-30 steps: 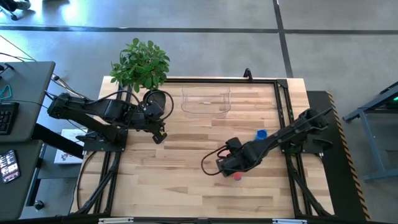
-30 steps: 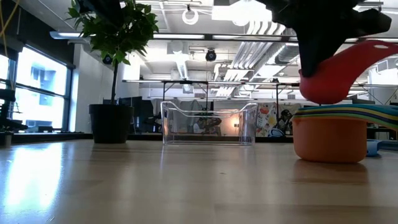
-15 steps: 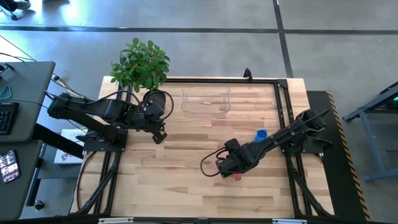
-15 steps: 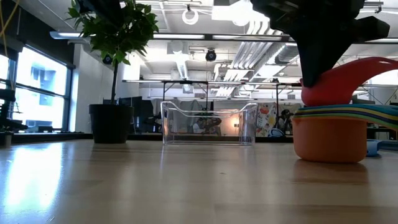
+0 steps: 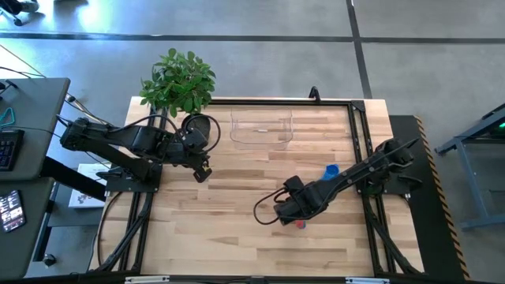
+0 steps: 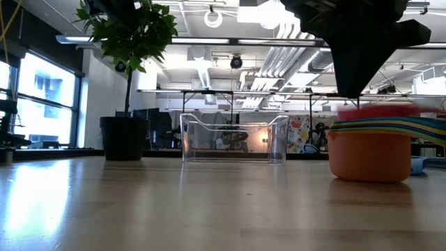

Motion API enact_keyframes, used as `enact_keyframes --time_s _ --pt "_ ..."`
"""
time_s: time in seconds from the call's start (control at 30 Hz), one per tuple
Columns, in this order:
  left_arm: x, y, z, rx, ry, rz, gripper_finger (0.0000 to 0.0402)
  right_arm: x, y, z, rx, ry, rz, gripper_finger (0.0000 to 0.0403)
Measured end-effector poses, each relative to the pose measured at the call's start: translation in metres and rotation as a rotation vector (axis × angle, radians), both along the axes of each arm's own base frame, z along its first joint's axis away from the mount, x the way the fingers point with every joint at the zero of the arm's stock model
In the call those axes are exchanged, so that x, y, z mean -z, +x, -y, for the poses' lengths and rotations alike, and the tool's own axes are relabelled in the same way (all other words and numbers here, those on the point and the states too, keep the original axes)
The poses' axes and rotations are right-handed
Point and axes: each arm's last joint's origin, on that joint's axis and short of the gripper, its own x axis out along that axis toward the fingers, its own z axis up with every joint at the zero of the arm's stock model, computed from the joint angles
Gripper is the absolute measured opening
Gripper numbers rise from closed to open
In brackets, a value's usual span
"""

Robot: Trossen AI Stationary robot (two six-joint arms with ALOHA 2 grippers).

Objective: Nest measuring cups in basket
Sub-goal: Stack the red measuring cup on top of the light blue measuring cup

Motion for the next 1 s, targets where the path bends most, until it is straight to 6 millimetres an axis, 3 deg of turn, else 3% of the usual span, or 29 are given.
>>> enact_keyframes --time_s 0.27,0.63,1.0 --pt "0.0 0.0 0.0 0.01 0.007 -0.004 0.0062 0.0 0.001 0.0 0.003 0.007 0.014 0.0073" --pt "0.0 0.0 0.0 0.011 0.007 -0.004 0.0062 -0.005 0.02 -0.02 -0.031 0.205 0.215 0.0073" --pt "0.0 0.0 0.0 0.011 0.007 -0.006 0.0062 0.026 0.024 -0.032 0.004 0.259 0.087 0.0073"
